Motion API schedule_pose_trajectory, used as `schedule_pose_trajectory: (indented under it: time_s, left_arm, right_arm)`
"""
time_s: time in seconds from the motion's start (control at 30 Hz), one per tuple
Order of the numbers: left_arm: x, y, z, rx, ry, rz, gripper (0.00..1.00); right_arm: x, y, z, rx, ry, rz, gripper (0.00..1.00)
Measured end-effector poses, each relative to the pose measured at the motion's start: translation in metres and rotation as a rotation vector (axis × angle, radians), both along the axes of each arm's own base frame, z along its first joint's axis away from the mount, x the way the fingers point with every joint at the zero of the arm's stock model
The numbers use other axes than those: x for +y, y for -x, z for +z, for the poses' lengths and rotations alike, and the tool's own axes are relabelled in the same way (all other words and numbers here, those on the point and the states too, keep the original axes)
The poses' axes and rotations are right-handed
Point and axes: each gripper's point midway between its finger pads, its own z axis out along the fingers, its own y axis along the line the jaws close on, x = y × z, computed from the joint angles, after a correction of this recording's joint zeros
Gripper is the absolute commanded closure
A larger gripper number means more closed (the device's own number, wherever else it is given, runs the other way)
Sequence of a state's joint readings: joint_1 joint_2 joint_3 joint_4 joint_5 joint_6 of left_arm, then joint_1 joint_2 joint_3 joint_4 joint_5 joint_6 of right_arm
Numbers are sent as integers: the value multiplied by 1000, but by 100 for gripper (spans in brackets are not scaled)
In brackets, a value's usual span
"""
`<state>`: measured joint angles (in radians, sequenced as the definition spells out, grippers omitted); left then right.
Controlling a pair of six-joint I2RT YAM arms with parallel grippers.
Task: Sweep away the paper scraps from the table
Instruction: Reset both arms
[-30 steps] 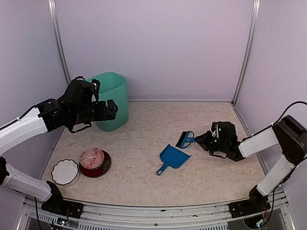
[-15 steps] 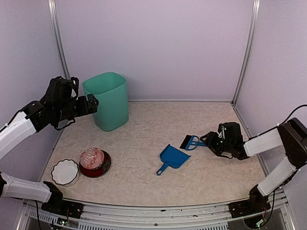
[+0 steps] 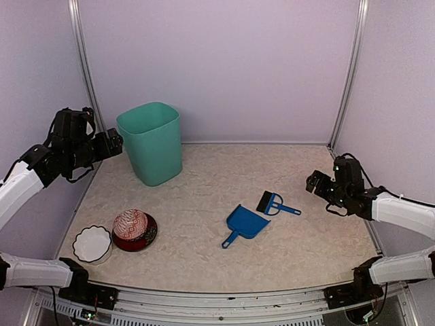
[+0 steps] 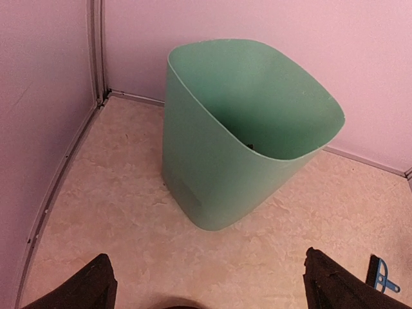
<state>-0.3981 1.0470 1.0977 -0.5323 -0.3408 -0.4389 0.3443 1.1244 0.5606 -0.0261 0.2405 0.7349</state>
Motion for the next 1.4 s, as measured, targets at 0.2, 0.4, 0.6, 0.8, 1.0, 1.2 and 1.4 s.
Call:
schedule_pose_trajectory:
  time_s: [0.2, 0.4, 0.6, 0.8, 1.0, 1.2, 1.4]
  left_arm:
    - [31, 3, 3, -16, -21, 103, 1]
    - [83, 11, -8, -11, -57, 259, 1]
    - [118, 27, -29, -41, -106, 364, 1]
    - [134, 37, -71, -23, -188, 419, 1]
    - [133, 29, -88, 3, -234, 374, 1]
    - [118, 11, -99, 16, -233, 271, 1]
    - [99, -13, -115, 4, -207, 168, 1]
  right_arm:
    - [-23, -2, 42, -112, 174, -38, 0]
    - [-45, -7, 67, -256, 445, -56, 0]
    - [-46, -14, 33, -264, 718, 58, 0]
    - [-50, -33, 11, -283, 826, 102, 0]
    - [-61, -44, 15, -373, 761, 83, 0]
    - [-67, -50, 2, -410, 704, 104, 0]
    - [-81, -45, -3, -463, 627, 121, 0]
